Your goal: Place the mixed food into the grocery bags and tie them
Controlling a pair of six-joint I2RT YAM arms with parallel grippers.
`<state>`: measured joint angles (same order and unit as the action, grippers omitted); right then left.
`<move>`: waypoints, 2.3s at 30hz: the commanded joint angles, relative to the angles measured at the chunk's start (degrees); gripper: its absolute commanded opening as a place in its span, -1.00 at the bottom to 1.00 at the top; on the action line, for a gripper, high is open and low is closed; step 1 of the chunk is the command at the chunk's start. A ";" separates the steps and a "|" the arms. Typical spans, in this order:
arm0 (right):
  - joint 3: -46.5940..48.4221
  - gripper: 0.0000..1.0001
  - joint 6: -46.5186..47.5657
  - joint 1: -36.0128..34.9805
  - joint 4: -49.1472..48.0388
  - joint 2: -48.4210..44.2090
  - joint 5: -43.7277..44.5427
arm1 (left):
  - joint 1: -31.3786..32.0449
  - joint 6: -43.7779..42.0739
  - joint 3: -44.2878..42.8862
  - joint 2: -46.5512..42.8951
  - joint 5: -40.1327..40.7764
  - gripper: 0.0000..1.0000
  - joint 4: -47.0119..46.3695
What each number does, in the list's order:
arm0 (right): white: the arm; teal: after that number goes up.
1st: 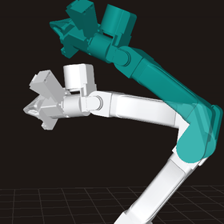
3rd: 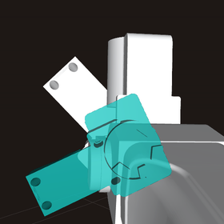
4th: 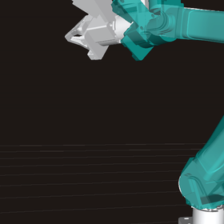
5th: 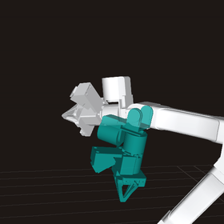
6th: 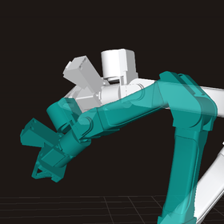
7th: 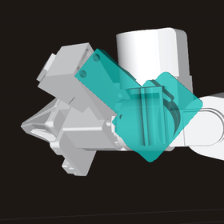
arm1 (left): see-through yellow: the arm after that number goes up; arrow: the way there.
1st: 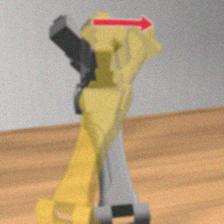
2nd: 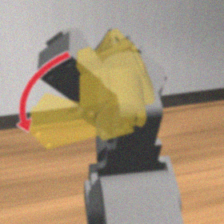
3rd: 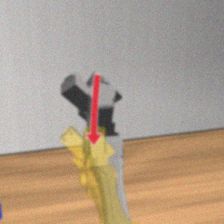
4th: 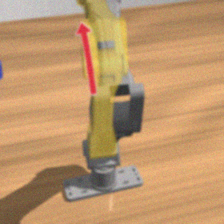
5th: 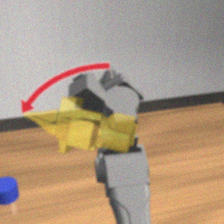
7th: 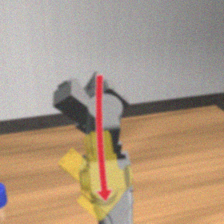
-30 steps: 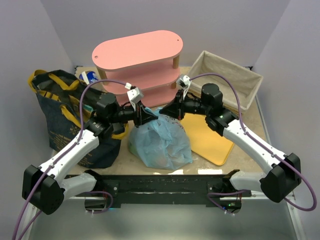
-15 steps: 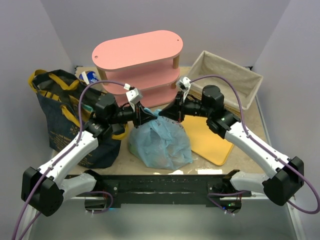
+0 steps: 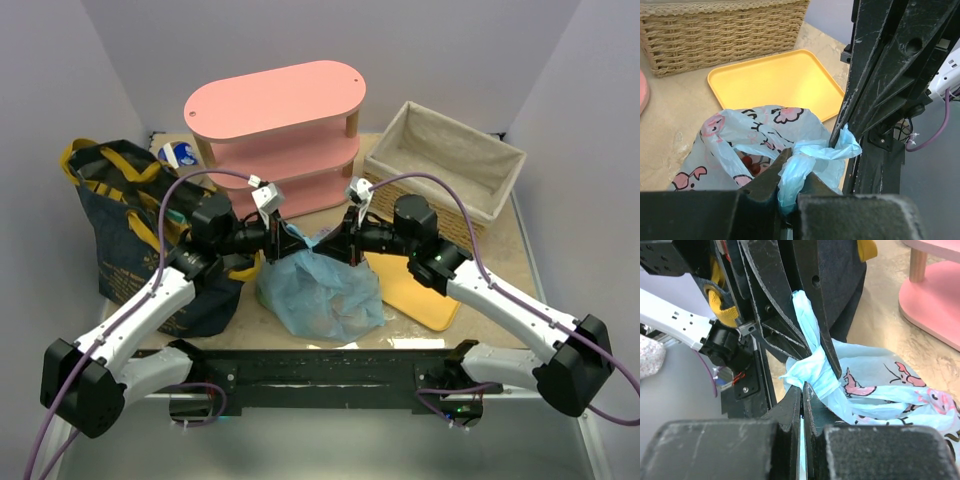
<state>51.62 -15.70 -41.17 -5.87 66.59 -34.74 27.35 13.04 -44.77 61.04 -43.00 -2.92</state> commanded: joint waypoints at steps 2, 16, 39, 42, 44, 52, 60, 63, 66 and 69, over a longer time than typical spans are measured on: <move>-0.64 -1.00 -1.52 -0.67 -1.43 -1.64 -0.24 | -1.08 1.55 1.27 -1.09 1.43 -0.62 -0.33; -1.17 -1.00 -1.26 -1.28 -1.78 -1.81 -1.03 | -1.69 2.61 1.97 -1.80 3.01 -0.40 0.10; -3.98 -1.00 1.29 -9.81 1.30 3.72 4.23 | -2.74 5.42 3.29 -1.44 5.83 -0.89 0.19; -4.15 -1.00 2.26 -10.07 1.91 5.57 5.64 | -3.10 5.94 3.29 -1.62 5.21 -0.88 0.28; -4.15 -1.00 2.43 -10.16 1.83 6.36 6.18 | -3.10 6.12 3.29 -1.71 3.81 -0.78 0.28; -3.89 -1.00 3.14 -10.16 1.83 7.42 7.32 | -3.18 5.16 3.20 -2.50 -0.41 -0.56 1.77; -3.63 -1.00 3.31 -10.25 2.00 7.51 7.49 | -3.18 4.28 2.94 -3.47 -2.35 -0.30 5.46; -3.71 -1.00 3.31 -10.16 2.00 7.15 7.76 | -3.18 3.49 2.50 -4.34 -1.82 -0.17 7.39; -3.28 -1.00 3.66 -10.25 2.53 7.33 8.11 | -3.18 3.22 2.50 -5.05 -1.73 -0.10 7.75; -2.92 -1.00 3.93 -10.16 2.70 7.85 7.85 | -3.18 3.66 2.50 -4.79 -2.52 -0.06 7.14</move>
<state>48.45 -13.04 -51.03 -3.62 73.87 -27.68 24.38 17.12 -41.65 57.01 -43.18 2.87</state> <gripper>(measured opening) 0.013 0.460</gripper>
